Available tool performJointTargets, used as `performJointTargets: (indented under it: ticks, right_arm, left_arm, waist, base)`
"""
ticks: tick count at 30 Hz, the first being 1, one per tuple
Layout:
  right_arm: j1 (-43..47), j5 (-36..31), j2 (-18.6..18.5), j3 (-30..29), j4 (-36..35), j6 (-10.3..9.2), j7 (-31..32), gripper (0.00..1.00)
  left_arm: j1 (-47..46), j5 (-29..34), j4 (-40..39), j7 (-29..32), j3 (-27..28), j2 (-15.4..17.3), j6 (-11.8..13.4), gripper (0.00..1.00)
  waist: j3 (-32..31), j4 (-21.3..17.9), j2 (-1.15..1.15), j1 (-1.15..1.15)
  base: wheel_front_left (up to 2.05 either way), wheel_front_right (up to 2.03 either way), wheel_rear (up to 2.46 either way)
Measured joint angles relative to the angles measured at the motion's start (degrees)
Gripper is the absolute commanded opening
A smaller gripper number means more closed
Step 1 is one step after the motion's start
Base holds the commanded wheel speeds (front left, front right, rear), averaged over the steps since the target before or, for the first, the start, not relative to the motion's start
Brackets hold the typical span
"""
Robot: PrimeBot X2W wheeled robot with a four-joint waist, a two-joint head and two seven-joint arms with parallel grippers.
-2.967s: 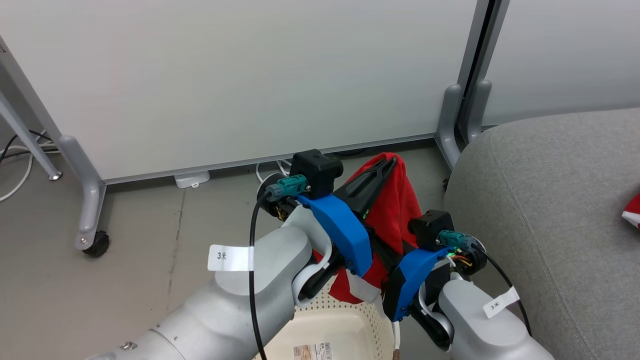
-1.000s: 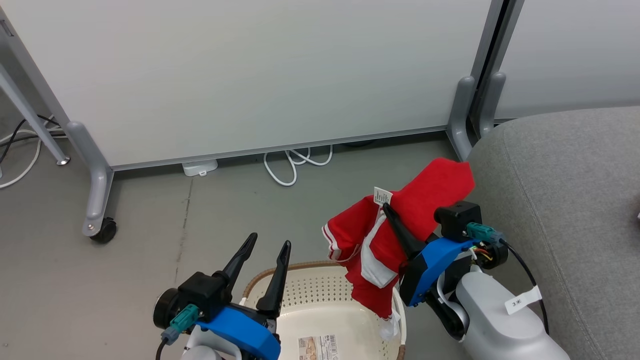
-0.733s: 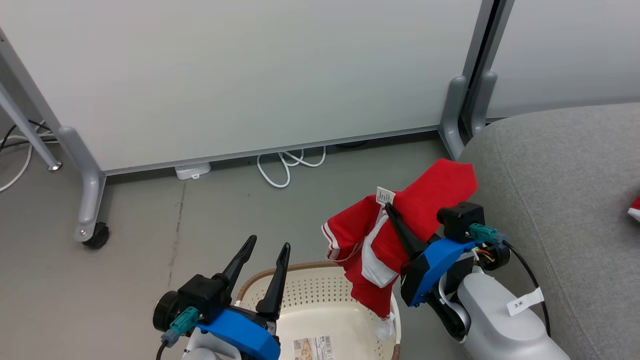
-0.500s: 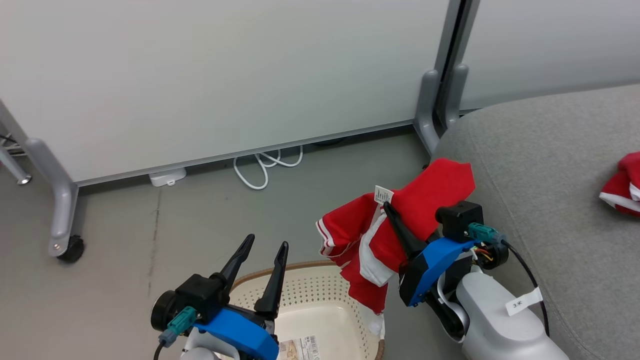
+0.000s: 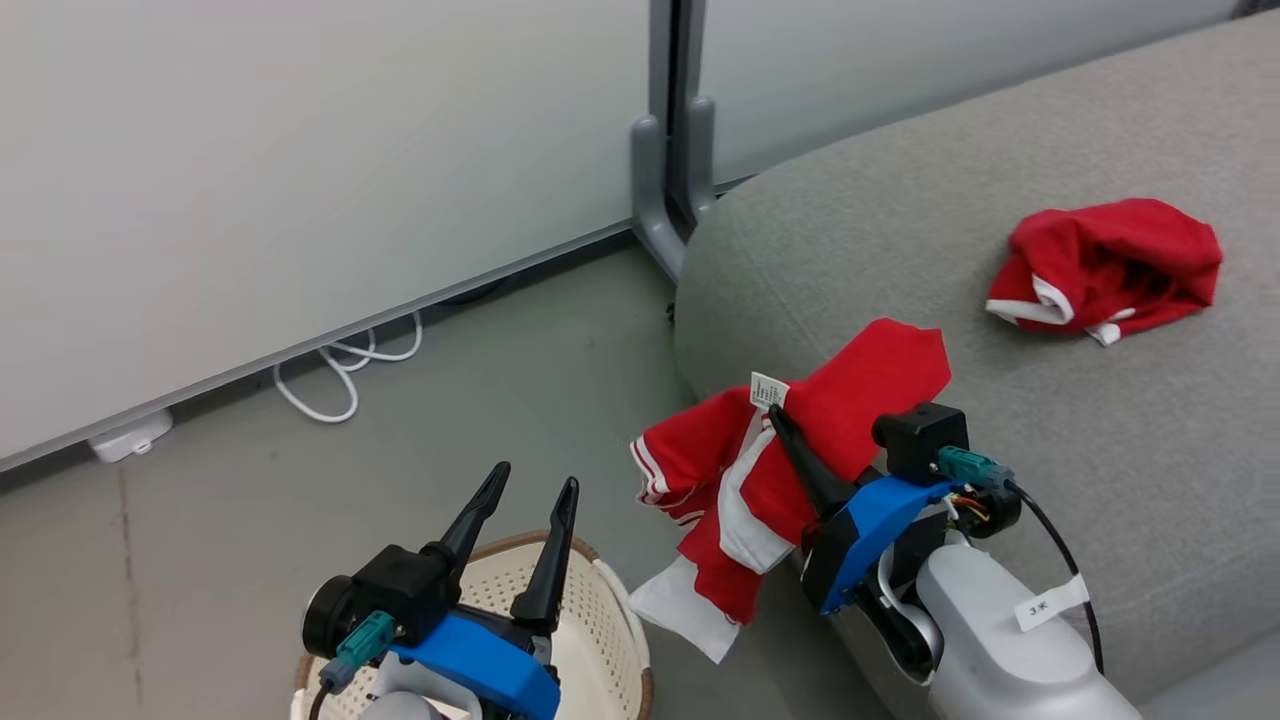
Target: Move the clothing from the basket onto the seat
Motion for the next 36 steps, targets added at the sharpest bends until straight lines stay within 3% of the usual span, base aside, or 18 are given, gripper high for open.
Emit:
performJointTargets:
  ticks: [9,17,31,36]
  right_arm:
    - [1.13,-0.29,-0.45,-2.18,-0.65,0.0,-0.07,0.0]
    - [1.5,-0.42,-0.13,-3.08,-1.47,0.0,-0.24,0.0]
    - [0.7,-0.14,0.0,-5.37,-2.87,0.0,0.57,0.0]
    - [-6.69,0.05,-3.77,-8.55,-5.2,0.0,2.55,0.0]
  left_arm:
    - [-0.06,0.16,-0.35,0.0,0.1,0.33,0.0,1.0]
    - [-0.27,0.51,-0.57,0.0,-0.12,0.79,0.0,1.0]
    - [-1.18,0.91,-1.11,0.0,-0.57,1.22,0.0,1.0]
    - [-2.55,1.53,-1.57,0.0,-0.93,2.21,0.0,1.0]
  waist:
    - [0.88,-7.66,0.0,0.0]
    - [2.25,-12.22,0.0,0.0]
    - [4.07,-12.85,0.0,0.0]
    - [6.07,-12.24,0.0,0.0]
  base:
    - [0.0,0.0,0.0]
    - [0.0,0.0,0.0]
    - [0.0,0.0,0.0]
    - [0.0,0.0,0.0]
